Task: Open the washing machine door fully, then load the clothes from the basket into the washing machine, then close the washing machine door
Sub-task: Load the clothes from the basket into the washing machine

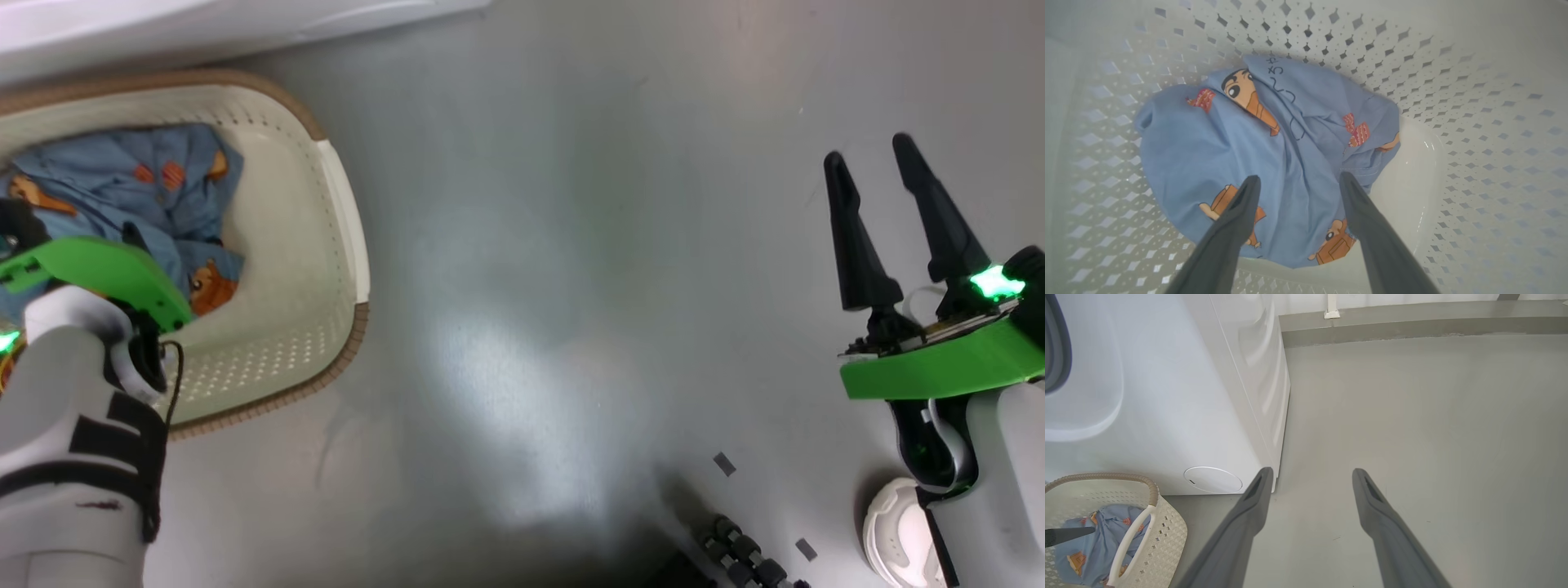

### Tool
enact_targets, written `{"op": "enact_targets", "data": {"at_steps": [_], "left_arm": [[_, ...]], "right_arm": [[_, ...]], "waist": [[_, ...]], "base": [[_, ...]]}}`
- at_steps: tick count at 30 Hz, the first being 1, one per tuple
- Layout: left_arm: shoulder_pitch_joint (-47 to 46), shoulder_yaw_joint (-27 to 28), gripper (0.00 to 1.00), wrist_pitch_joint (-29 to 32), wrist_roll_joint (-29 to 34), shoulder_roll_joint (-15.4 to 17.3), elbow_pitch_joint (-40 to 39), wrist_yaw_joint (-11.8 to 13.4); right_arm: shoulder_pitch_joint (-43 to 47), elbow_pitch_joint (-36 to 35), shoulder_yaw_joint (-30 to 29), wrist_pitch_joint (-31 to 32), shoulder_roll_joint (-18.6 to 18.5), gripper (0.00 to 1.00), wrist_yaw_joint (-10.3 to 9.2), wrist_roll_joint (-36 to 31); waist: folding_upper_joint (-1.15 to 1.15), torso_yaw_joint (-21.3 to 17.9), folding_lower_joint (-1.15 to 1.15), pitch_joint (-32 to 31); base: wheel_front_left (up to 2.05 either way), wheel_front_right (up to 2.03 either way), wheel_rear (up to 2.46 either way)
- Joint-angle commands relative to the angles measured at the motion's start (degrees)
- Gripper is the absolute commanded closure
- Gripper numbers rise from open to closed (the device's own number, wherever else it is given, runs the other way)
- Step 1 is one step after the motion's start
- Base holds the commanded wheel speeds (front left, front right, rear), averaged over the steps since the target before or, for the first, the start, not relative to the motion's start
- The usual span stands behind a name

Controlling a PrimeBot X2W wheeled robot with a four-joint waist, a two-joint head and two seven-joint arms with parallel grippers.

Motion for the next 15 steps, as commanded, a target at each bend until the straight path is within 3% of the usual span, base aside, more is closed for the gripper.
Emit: {"op": "enact_targets", "data": {"at_steps": [1, 15], "left_arm": [[0.5, 1.2, 0.0, -0.6, -0.5, 2.3, 0.0, 0.1], [-6.1, 0.8, 0.0, -3.6, -1.2, 3.4, 4.6, 0.3]], "right_arm": [[1.2, -1.5, 0.7, -0.3, -1.0, 0.0, 0.09, 0.7], [0.5, -2.5, 1.0, -0.3, -1.5, 0.0, 0.09, 1.5]], "waist": [[0.0, -0.5, 0.0, 1.5], [0.0, -0.8, 0.0, 7.4]], "base": [[0.0, 0.0, 0.0], [0.0, 0.0, 0.0]]}}
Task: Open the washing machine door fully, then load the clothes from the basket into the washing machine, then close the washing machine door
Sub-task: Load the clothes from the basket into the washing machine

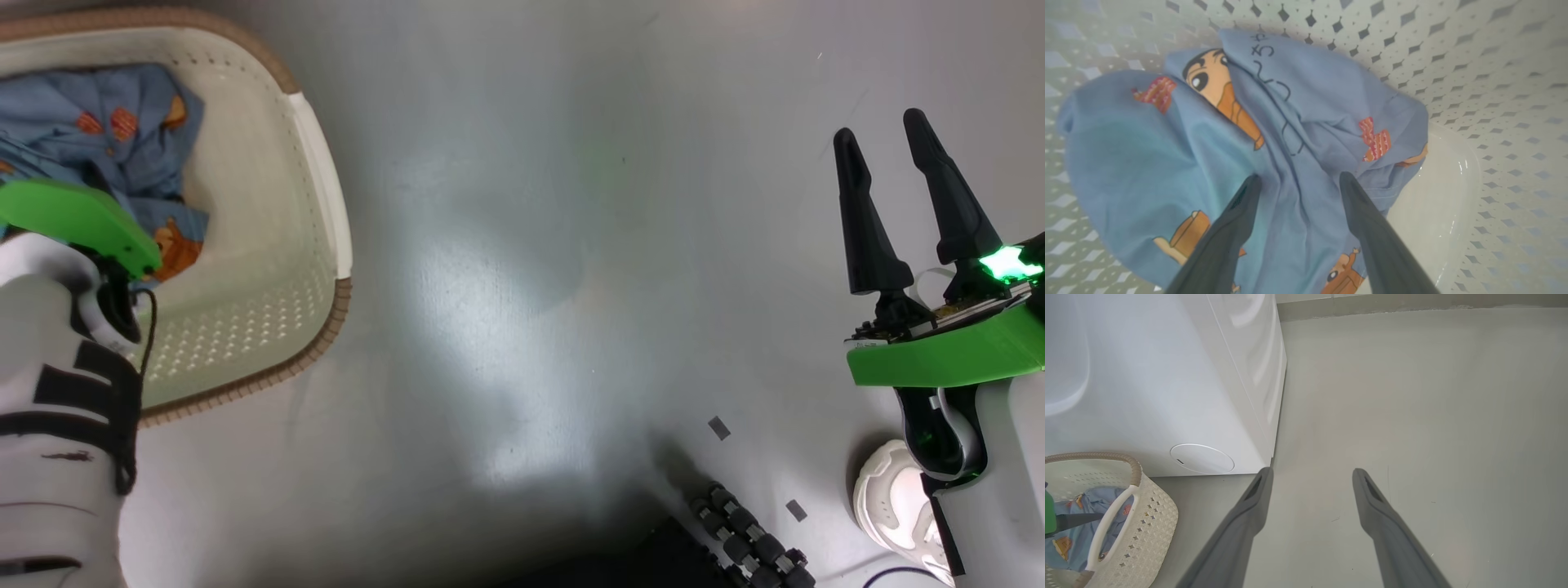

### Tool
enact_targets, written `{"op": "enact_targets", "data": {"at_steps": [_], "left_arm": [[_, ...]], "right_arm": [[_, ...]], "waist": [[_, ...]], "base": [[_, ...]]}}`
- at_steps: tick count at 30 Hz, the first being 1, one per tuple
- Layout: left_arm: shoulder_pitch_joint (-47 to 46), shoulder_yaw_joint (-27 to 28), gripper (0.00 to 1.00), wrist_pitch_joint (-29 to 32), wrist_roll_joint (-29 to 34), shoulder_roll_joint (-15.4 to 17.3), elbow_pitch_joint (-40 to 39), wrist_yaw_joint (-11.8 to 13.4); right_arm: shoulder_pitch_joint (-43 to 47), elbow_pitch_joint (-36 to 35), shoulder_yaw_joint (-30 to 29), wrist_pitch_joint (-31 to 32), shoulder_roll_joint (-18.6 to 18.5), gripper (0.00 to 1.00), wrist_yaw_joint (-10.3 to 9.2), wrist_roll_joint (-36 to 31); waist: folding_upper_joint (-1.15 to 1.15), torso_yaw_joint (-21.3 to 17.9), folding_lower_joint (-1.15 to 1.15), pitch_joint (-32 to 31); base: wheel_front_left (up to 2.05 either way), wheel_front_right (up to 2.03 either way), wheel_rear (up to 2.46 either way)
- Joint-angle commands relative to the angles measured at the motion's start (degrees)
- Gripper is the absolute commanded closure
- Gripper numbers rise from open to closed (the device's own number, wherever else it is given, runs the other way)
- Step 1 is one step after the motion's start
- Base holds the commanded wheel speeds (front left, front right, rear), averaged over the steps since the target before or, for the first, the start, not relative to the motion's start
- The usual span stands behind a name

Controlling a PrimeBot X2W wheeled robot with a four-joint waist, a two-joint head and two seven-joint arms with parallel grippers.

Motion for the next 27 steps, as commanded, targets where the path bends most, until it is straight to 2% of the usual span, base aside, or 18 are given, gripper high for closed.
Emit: {"op": "enact_targets", "data": {"at_steps": [1, 20, 21, 22, 23, 24, 25, 26, 27], "left_arm": [[1.0, 0.7, 0.0, -0.6, -0.4, 2.5, -0.1, 0.3], [-3.4, 0.3, 0.0, -3.9, -1.2, 5.8, 2.6, 1.8], [-3.6, 0.3, 0.03, -4.1, -1.2, 5.9, 2.6, 2.0], [-3.9, 0.2, 0.14, -4.5, -1.1, 6.0, 2.6, 2.2], [-4.1, 0.0, 0.35, -4.9, -1.1, 6.1, 2.6, 2.4], [-4.3, -0.1, 0.58, -5.3, -0.9, 6.2, 2.7, 2.6], [-4.5, -0.3, 0.91, -5.7, -0.7, 6.2, 2.7, 3.0], [-4.5, -0.3, 0.91, -5.7, -0.7, 6.2, 2.7, 3.0], [-4.6, -0.5, 1.0, -6.1, -0.6, 6.1, 2.7, 3.1]], "right_arm": [[1.8, -1.2, 0.9, -0.3, -0.9, 0.0, 0.09, 0.5], [2.2, -2.1, 1.9, -0.3, 0.3, 0.0, 0.09, 1.7], [2.3, -2.1, 1.9, -0.3, 0.3, 0.0, 0.09, 1.8], [2.4, -2.1, 1.9, -0.3, 0.2, 0.0, 0.09, 1.8], [2.4, -2.1, 1.9, -0.3, 0.2, 0.0, 0.09, 1.9], [2.4, -2.1, 1.9, -0.3, 0.2, 0.0, 0.09, 1.9], [2.4, -2.1, 1.9, -0.3, 0.2, 0.0, 0.09, 1.9], [2.4, -2.1, 1.9, -0.3, 0.2, 0.0, 0.09, 1.9], [2.4, -2.1, 1.9, -0.3, 0.2, 0.0, 0.09, 1.9]], "waist": [[0.0, -0.2, 0.0, 0.9], [0.0, -4.2, 0.0, 5.4], [0.0, -4.4, 0.0, 5.7], [0.0, -4.5, 0.0, 5.9], [0.0, -4.6, 0.0, 6.1], [0.0, -4.6, 0.0, 6.2], [0.0, -4.6, 0.0, 6.3], [0.0, -4.6, 0.0, 6.3], [0.0, -4.6, 0.0, 6.4]], "base": [[0.0, 0.0, 0.0], [0.0, 0.0, 0.0], [0.0, 0.0, 0.0], [0.0, 0.0, 0.0], [0.0, 0.0, 0.0], [0.0, 0.0, 0.0], [0.0, 0.0, 0.0], [0.0, 0.0, 0.0], [0.0, 0.0, 0.0]]}}
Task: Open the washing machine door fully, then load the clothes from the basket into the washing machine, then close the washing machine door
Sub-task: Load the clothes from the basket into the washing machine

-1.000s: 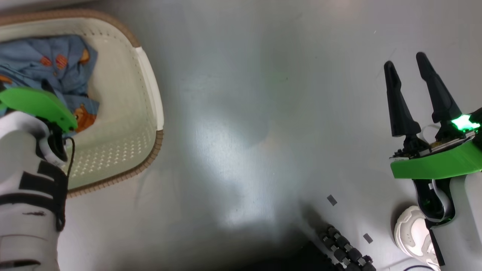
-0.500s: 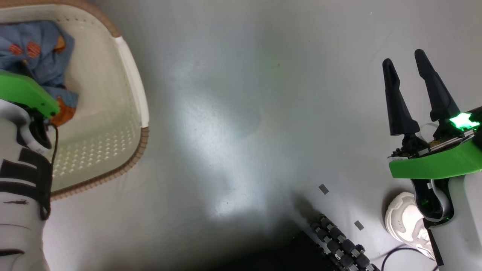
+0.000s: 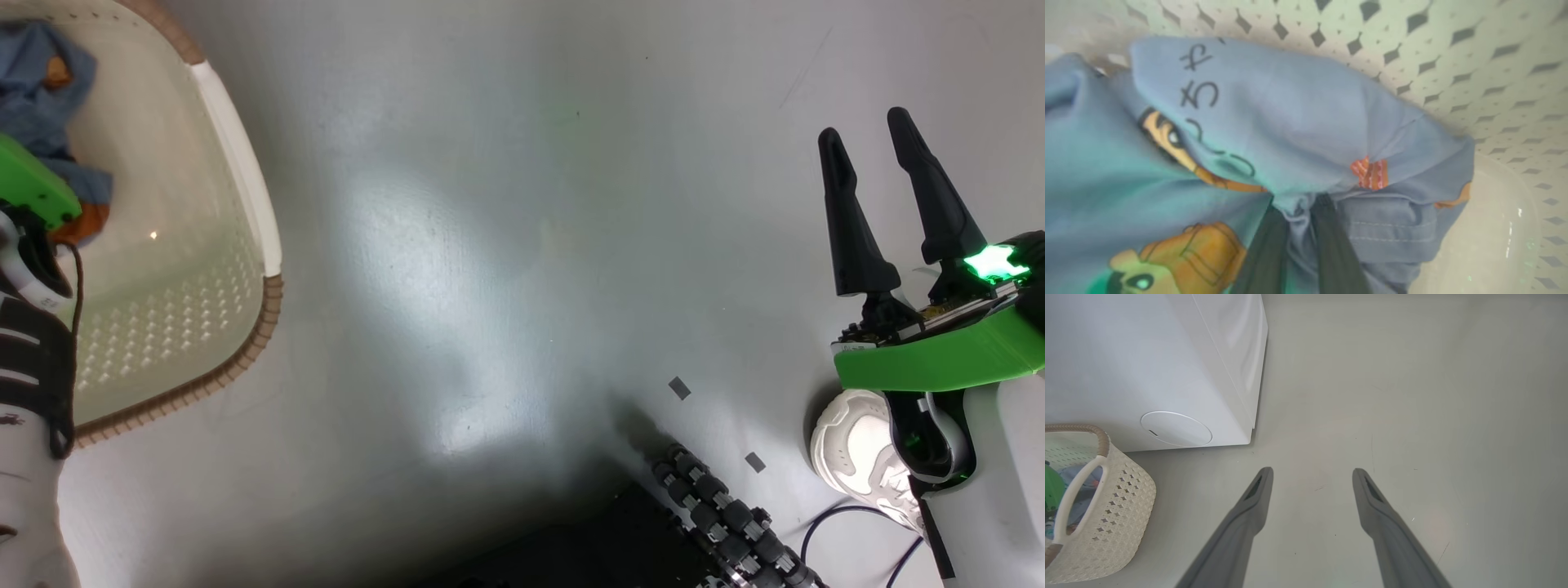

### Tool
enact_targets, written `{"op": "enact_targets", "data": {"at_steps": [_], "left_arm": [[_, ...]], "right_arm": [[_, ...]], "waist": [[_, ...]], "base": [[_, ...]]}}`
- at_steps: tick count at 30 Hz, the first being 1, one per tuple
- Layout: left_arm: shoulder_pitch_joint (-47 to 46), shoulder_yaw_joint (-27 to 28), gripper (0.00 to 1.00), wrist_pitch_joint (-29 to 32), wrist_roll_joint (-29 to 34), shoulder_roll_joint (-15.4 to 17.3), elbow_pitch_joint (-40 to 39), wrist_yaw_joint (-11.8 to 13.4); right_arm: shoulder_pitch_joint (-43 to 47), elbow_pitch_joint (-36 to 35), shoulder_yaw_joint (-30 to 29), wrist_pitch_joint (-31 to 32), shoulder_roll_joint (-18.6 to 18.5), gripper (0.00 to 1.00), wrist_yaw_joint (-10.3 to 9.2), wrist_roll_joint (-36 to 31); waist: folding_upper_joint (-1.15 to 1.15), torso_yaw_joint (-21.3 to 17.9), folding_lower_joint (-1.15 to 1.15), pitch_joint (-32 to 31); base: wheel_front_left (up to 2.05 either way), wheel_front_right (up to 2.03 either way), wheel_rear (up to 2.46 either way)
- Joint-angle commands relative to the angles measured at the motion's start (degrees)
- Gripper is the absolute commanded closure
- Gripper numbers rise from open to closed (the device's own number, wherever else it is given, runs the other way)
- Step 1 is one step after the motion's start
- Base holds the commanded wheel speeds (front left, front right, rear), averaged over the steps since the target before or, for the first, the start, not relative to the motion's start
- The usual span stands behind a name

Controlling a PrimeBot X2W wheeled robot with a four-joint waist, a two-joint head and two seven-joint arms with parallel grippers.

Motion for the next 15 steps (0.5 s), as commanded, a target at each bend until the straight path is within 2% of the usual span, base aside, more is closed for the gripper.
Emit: {"op": "enact_targets", "data": {"at_steps": [1, 15], "left_arm": [[1.4, 0.2, 1.0, -0.5, 0.1, 1.9, -0.2, 0.4], [6.7, 0.3, 1.0, -3.9, -1.2, -0.5, -0.5, 0.5]], "right_arm": [[2.4, -1.1, 0.8, -0.3, -0.6, 0.0, 0.09, 1.1], [2.4, -0.8, 0.2, -0.3, -0.4, 0.0, 0.09, 0.9]], "waist": [[0.0, -0.1, 0.0, 0.2], [0.0, 3.4, 0.0, -5.7]], "base": [[0.0, 0.0, 0.0], [0.0, 0.0, 0.0]]}}
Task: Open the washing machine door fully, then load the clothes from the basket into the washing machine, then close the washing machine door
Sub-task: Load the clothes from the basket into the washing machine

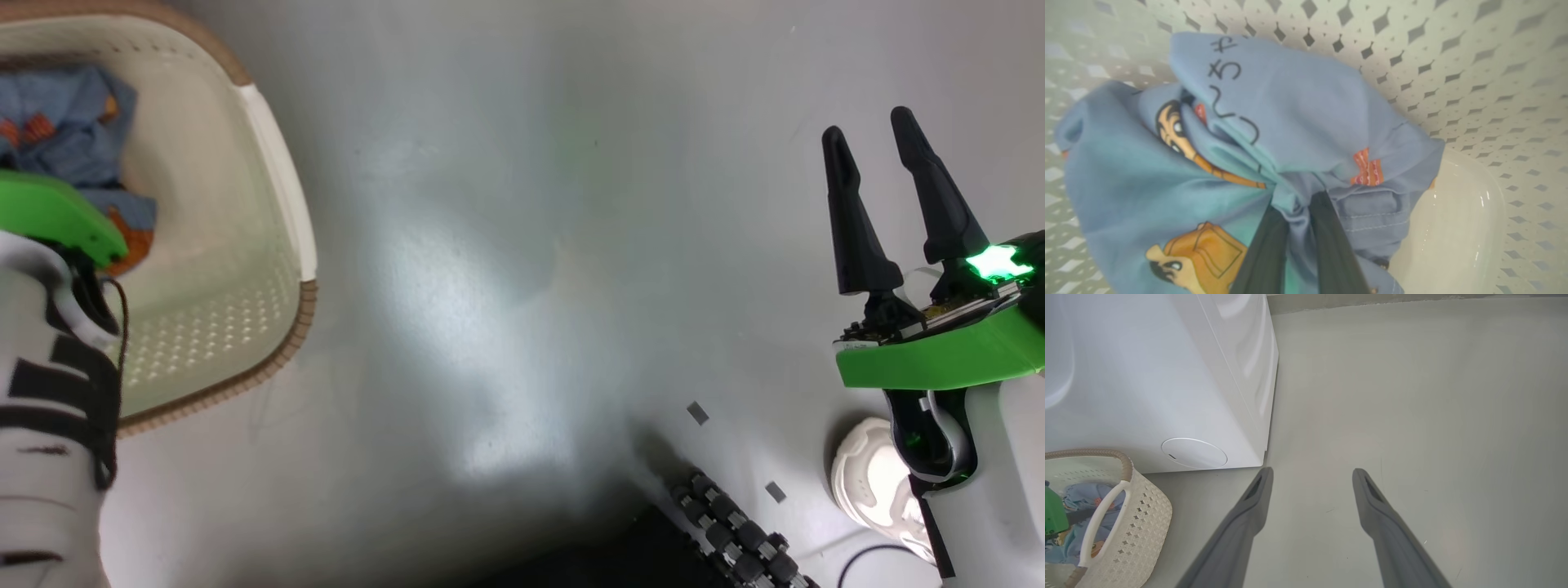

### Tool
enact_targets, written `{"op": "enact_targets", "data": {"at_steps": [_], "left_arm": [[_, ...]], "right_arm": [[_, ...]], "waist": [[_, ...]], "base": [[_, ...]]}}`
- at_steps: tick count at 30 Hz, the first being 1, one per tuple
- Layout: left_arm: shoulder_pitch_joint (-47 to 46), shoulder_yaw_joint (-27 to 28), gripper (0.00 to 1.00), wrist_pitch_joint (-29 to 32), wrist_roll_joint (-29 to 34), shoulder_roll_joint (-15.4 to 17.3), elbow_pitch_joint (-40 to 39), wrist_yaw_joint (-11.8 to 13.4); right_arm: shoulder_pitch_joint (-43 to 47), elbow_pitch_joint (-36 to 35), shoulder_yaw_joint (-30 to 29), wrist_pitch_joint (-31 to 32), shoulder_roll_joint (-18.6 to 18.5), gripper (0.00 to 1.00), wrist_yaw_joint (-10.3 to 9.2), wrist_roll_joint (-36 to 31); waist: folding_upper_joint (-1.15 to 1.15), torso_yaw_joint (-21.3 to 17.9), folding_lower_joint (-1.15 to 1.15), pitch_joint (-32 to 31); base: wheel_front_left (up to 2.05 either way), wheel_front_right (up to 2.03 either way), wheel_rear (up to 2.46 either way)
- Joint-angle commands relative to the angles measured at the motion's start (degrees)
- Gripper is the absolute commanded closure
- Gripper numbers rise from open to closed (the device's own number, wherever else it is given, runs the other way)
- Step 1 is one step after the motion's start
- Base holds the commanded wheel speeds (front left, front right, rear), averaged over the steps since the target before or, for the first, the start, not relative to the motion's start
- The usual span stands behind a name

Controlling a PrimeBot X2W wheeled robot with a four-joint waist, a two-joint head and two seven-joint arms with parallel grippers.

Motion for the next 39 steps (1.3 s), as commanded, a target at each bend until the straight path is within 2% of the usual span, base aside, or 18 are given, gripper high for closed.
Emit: {"op": "enact_targets", "data": {"at_steps": [1, 8, 18, 24, 33, 39], "left_arm": [[4.0, 0.6, 1.0, -0.6, 0.1, 1.6, -1.0, 0.1], [10.5, 1.8, 1.0, -0.9, -0.2, -0.1, -7.7, -0.8], [22.5, 2.9, 1.0, -0.9, 1.6, -4.8, -20.1, -1.6], [29.6, 3.2, 1.0, -0.9, 2.3, -7.0, -25.7, -3.0], [39.6, 3.0, 1.0, -0.9, 2.9, -8.2, -35.2, -4.2], [47.1, 0.3, 1.0, -0.9, 2.9, -8.3, -43.3, -4.5]], "right_arm": [[2.5, -0.9, 0.4, -0.3, -0.6, 0.0, 0.09, 0.8], [4.1, -0.4, -0.5, -0.3, -0.2, 0.0, 0.09, 0.6], [7.7, -0.3, -2.3, -0.3, -0.2, 0.0, 0.09, -0.8], [10.9, -0.1, -3.2, -0.3, -0.4, 0.0, 0.09, -1.9], [15.3, 0.0, -3.8, -0.3, -0.4, 0.0, 0.09, -3.8], [18.9, 0.2, -4.0, -0.3, -0.4, 0.0, 0.09, -5.3]], "waist": [[0.0, 1.7, 0.0, -2.7], [0.0, 4.2, 0.0, -8.3], [0.0, 7.3, 0.0, -18.7], [0.0, 9.1, 0.0, -25.5], [0.0, 11.3, 0.0, -34.5], [0.0, 12.9, 0.0, -41.1]], "base": [[0.0, 0.0, 0.0], [0.0, 0.0, 0.0], [0.0, 0.0, 0.0], [0.0, 0.0, 0.0], [0.0, 0.0, 0.0], [0.0, 0.0, 0.0]]}}
